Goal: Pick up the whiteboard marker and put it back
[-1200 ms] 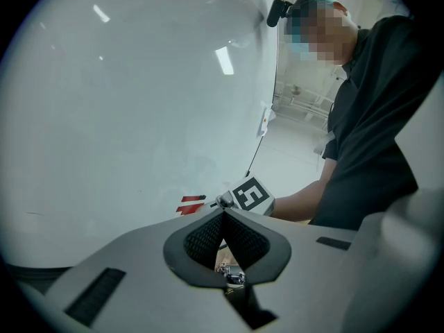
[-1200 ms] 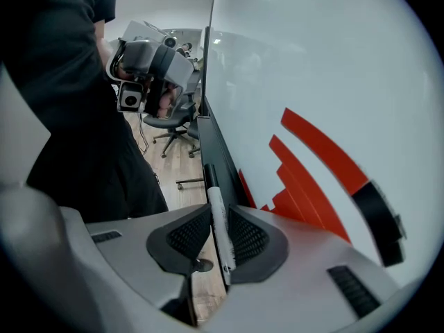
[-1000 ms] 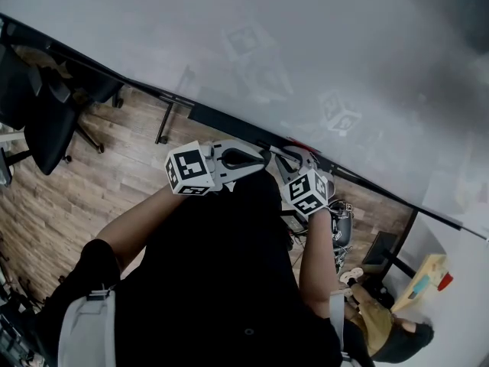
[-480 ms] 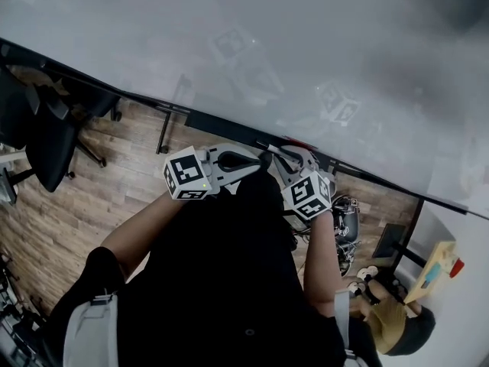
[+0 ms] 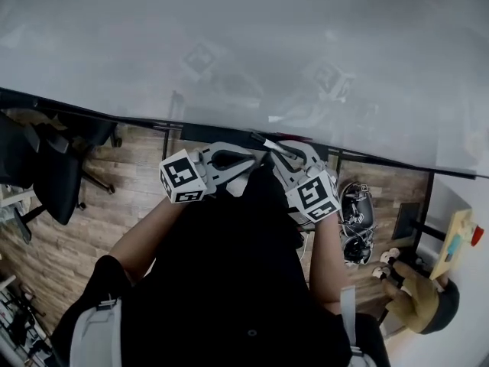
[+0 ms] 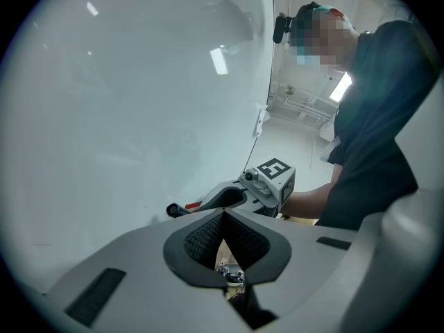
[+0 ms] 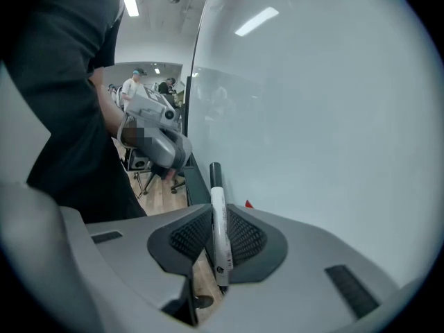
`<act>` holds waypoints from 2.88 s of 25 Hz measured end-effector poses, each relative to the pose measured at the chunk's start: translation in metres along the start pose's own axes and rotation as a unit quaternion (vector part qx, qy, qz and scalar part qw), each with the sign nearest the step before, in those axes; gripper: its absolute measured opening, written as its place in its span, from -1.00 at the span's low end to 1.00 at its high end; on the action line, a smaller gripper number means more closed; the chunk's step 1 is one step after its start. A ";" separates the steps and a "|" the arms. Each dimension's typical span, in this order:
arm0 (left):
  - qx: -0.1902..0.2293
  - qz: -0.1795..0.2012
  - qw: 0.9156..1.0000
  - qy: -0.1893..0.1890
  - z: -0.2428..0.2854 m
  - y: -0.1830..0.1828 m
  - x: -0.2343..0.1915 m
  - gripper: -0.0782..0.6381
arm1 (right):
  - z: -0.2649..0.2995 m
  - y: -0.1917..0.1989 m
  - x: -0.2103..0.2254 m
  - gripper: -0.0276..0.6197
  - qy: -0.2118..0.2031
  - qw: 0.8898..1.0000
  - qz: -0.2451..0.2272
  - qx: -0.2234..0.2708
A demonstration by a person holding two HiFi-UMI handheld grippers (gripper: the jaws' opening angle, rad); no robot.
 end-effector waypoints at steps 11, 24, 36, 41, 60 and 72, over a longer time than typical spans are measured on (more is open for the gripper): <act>-0.009 0.031 0.999 0.044 0.001 -0.027 -0.001 -0.75 | -0.056 -0.031 -0.003 -0.69 0.056 0.989 0.060 0.121; -0.028 0.080 0.989 0.119 0.016 -0.065 0.012 -0.75 | -0.111 -0.010 -0.025 -0.69 0.118 0.937 0.181 0.276; -0.032 0.088 0.984 0.150 0.029 -0.077 0.023 -0.75 | -0.136 0.015 -0.050 -0.69 0.129 0.900 0.248 0.335; -0.031 0.085 0.984 0.151 0.026 -0.072 0.021 -0.75 | -0.139 0.018 -0.052 -0.69 0.127 0.887 0.257 0.362; -0.012 0.086 0.987 0.138 0.004 -0.077 0.029 -0.75 | -0.139 0.026 -0.054 -0.69 0.069 0.826 0.316 0.461; -0.018 0.073 0.987 0.139 0.001 -0.064 0.030 -0.75 | -0.138 0.033 -0.059 -0.69 0.047 0.806 0.330 0.490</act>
Point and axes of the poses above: the fingertips, and each gripper's own axes: z forward along the fingers, x to its right, y out of its underside, the point moved 9 cm from there along -z, backward along the fingers, and after that the axes turned 9 degrees about -x, right-handed, at the moved point
